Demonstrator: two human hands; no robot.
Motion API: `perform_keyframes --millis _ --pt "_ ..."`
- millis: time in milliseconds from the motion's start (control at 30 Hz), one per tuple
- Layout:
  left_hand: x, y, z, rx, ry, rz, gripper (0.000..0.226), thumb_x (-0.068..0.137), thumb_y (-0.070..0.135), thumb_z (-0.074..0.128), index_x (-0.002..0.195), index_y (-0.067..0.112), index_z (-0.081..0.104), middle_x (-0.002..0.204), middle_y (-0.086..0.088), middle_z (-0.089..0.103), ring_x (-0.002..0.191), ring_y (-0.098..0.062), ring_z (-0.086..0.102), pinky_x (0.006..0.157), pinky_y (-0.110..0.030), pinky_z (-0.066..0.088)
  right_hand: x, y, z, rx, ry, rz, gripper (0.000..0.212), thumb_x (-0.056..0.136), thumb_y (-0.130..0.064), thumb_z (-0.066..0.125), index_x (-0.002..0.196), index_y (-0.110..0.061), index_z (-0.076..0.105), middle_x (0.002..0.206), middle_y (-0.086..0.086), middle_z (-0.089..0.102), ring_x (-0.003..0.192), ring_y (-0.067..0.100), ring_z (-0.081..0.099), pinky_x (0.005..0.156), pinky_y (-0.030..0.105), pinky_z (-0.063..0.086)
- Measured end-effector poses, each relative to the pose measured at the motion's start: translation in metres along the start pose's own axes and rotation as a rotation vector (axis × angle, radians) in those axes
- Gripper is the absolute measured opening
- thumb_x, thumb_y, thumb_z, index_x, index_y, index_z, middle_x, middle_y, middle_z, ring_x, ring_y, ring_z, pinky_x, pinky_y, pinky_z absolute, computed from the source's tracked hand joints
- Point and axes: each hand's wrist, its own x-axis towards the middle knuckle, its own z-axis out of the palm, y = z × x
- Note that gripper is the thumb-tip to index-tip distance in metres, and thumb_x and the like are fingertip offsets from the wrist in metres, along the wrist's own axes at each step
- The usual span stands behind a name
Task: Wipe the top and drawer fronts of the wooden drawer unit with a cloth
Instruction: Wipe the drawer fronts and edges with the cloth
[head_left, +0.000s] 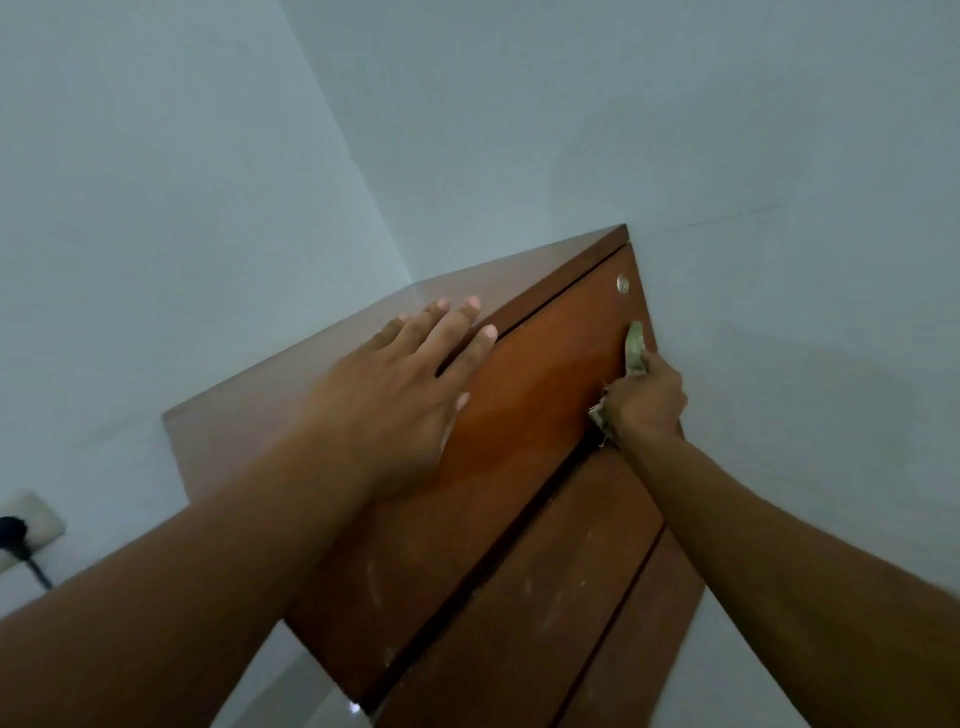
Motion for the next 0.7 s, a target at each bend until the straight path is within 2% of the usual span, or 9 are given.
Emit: perform_keyframes --millis 100,133,200,267,367,433,500,633,700 --pt "-0.008 0.000 0.002 -0.012 -0.026 0.018 0.063 0.104 0.040 0.014 0.156 0.022 -0.018 0.165 -0.005 -0.023 0.152 -0.026 -0.017 0.125 -0.045 0.006 -0.092 0.006 -0.019 0.087 -0.026 -0.148 0.042 0.104 -0.012 0.042 0.145 -0.023 0.047 0.122 -0.005 0.060 0.091 -0.003 0.062 0.067 0.007 0.051" --pt "-0.014 -0.003 0.002 -0.033 -0.020 0.033 0.063 0.104 0.038 0.015 0.157 0.021 -0.016 0.165 -0.005 -0.022 0.152 -0.026 -0.016 0.125 -0.046 0.008 -0.130 0.008 -0.019 0.089 -0.071 -0.312 0.043 0.106 -0.014 0.040 0.148 -0.024 0.042 0.130 -0.010 0.054 0.102 -0.011 0.058 0.077 0.005 0.051" --pt "-0.030 -0.007 0.002 -0.019 0.022 0.098 0.063 0.102 0.038 0.013 0.158 0.018 -0.006 0.167 -0.007 -0.011 0.153 -0.028 -0.007 0.124 -0.047 0.013 -0.194 0.022 -0.010 0.067 -0.225 -0.654 0.047 0.107 -0.017 0.039 0.153 -0.021 0.032 0.156 -0.010 0.034 0.141 -0.002 0.035 0.115 0.023 0.037" --pt "-0.042 -0.008 0.002 0.069 0.024 0.148 0.065 0.099 0.039 0.005 0.158 0.015 -0.001 0.167 -0.010 -0.006 0.153 -0.030 -0.003 0.123 -0.048 0.015 -0.215 0.042 0.006 -0.030 -0.290 -0.884 0.050 0.104 -0.013 0.040 0.154 -0.010 0.030 0.163 0.002 0.024 0.153 0.018 0.017 0.124 0.037 0.020" --pt "-0.035 -0.007 0.007 0.107 0.006 0.121 0.067 0.102 0.036 0.024 0.158 0.014 -0.008 0.167 -0.010 -0.011 0.153 -0.030 -0.008 0.124 -0.048 0.013 -0.185 0.049 0.017 -0.019 -0.199 -0.901 0.049 0.099 -0.003 0.045 0.147 -0.004 0.041 0.158 0.009 0.035 0.148 0.026 0.029 0.121 0.033 0.025" --pt "-0.028 -0.006 0.008 0.050 0.034 0.095 0.073 0.101 0.030 0.037 0.158 0.014 -0.005 0.167 -0.010 -0.007 0.154 -0.029 -0.003 0.122 -0.048 0.018 -0.161 0.044 0.011 0.007 -0.079 -0.770 0.043 0.098 -0.001 0.047 0.141 -0.005 0.051 0.149 0.008 0.048 0.134 0.025 0.045 0.112 0.024 0.034" --pt "-0.026 -0.006 0.009 0.027 0.051 0.089 0.072 0.101 0.025 0.039 0.158 0.015 -0.004 0.168 -0.009 -0.004 0.154 -0.029 0.000 0.122 -0.047 0.020 -0.159 0.038 0.003 0.032 -0.031 -0.652 0.040 0.099 0.000 0.048 0.136 -0.008 0.057 0.141 0.003 0.056 0.121 0.016 0.047 0.104 0.026 0.044" --pt "-0.036 0.003 -0.002 0.110 0.008 0.097 0.066 0.097 0.020 0.020 0.158 0.012 -0.004 0.167 -0.010 -0.008 0.154 -0.027 -0.007 0.125 -0.044 0.007 -0.239 0.045 0.000 0.002 -0.175 -0.914 0.042 0.096 0.000 0.054 0.137 -0.011 0.055 0.141 0.007 0.055 0.123 0.027 0.051 0.103 0.036 0.047" --pt "-0.049 0.005 -0.001 0.166 0.056 0.117 0.065 0.097 0.026 0.011 0.158 0.009 0.000 0.167 -0.013 -0.004 0.154 -0.028 -0.005 0.125 -0.045 0.005 -0.282 0.063 0.003 -0.043 -0.297 -1.051 0.038 0.097 -0.003 0.051 0.134 -0.008 0.060 0.141 0.008 0.057 0.116 0.027 0.052 0.100 0.032 0.046"
